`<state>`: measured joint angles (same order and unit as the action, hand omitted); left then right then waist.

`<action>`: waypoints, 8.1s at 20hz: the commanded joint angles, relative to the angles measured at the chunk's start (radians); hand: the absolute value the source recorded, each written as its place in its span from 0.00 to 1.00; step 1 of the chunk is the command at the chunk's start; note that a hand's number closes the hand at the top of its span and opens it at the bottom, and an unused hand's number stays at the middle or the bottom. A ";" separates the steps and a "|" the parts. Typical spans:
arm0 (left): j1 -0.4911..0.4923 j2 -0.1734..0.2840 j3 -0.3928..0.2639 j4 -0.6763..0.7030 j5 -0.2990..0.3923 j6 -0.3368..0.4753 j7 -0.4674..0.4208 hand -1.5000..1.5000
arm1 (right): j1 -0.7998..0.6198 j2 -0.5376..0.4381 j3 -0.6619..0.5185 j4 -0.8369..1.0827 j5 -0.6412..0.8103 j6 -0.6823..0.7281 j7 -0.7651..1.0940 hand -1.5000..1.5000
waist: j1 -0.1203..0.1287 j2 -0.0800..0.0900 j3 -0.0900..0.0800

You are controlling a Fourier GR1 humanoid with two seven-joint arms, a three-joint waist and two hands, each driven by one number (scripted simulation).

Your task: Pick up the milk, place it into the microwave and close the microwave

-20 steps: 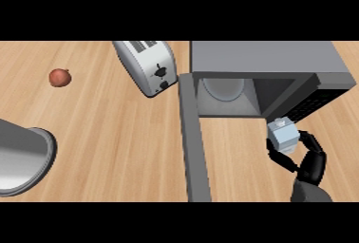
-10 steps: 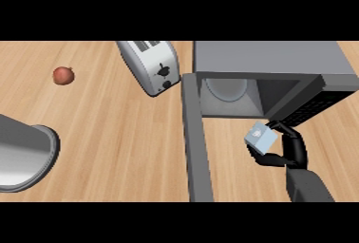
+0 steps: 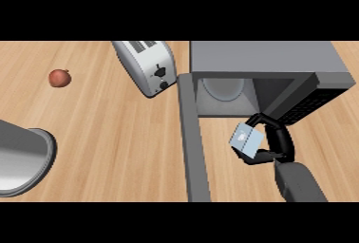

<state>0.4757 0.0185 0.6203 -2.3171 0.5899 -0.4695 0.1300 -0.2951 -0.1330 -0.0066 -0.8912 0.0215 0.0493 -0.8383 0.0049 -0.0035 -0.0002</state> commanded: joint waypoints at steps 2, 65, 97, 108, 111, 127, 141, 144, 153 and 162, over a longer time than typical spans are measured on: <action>-0.049 0.042 0.022 -0.026 0.022 0.034 0.065 0.00 | -0.033 0.002 0.008 -0.162 -0.003 -0.035 0.200 1.00 | -0.005 0.001 0.000; -0.213 0.087 -0.041 0.184 -0.101 -0.147 -0.006 0.00 | -0.808 -0.111 -0.082 0.791 0.401 -0.768 0.234 0.00 | 0.142 0.072 0.007; -0.276 -0.018 -0.490 0.157 -0.270 -0.075 0.094 1.00 | -0.513 -0.006 -0.319 0.709 0.105 0.012 -0.072 0.00 | -0.009 0.002 0.000; -0.384 -0.008 -0.616 0.251 -0.415 -0.033 0.082 1.00 | -0.188 0.063 -0.218 0.413 0.107 0.016 -0.074 0.00 | -0.041 -0.008 -0.002; -0.349 -0.018 -0.749 0.253 -0.493 0.027 0.044 1.00 | -0.064 0.013 -0.214 0.320 0.088 0.075 -0.079 0.00 | -0.051 -0.011 -0.003; -0.703 -0.018 -1.119 0.920 -0.748 0.322 -0.222 1.00 | 0.401 -0.074 -0.168 -0.286 0.018 0.208 0.000 0.00 | -0.040 0.005 -0.001; -0.955 -0.018 -1.412 1.407 -0.456 0.796 -0.584 1.00 | 0.556 -0.113 -0.138 -0.761 -0.210 0.409 0.215 0.00 | -0.093 0.017 -0.004; -1.019 -0.018 -1.469 1.424 -0.348 0.822 -0.546 1.00 | 0.567 -0.119 -0.120 -0.827 -0.208 0.406 0.235 0.00 | -0.110 0.019 -0.004; -1.092 -0.018 -1.547 1.390 -0.135 0.920 -0.596 1.00 | 0.577 -0.168 -0.097 -0.958 -0.308 0.470 0.361 0.00 | -0.173 0.031 -0.007; -1.182 -0.018 -1.490 1.399 0.021 1.133 -0.640 1.00 | 0.505 -0.253 -0.146 -1.002 -0.337 0.483 0.420 0.00 | -0.210 0.044 -0.007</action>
<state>-0.6668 -0.0001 -0.8997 -0.9260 0.5458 0.5828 -0.4924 0.2325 -0.3588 -0.1393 -1.8747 -0.3046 0.5275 -0.4411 -0.1907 0.0354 -0.0074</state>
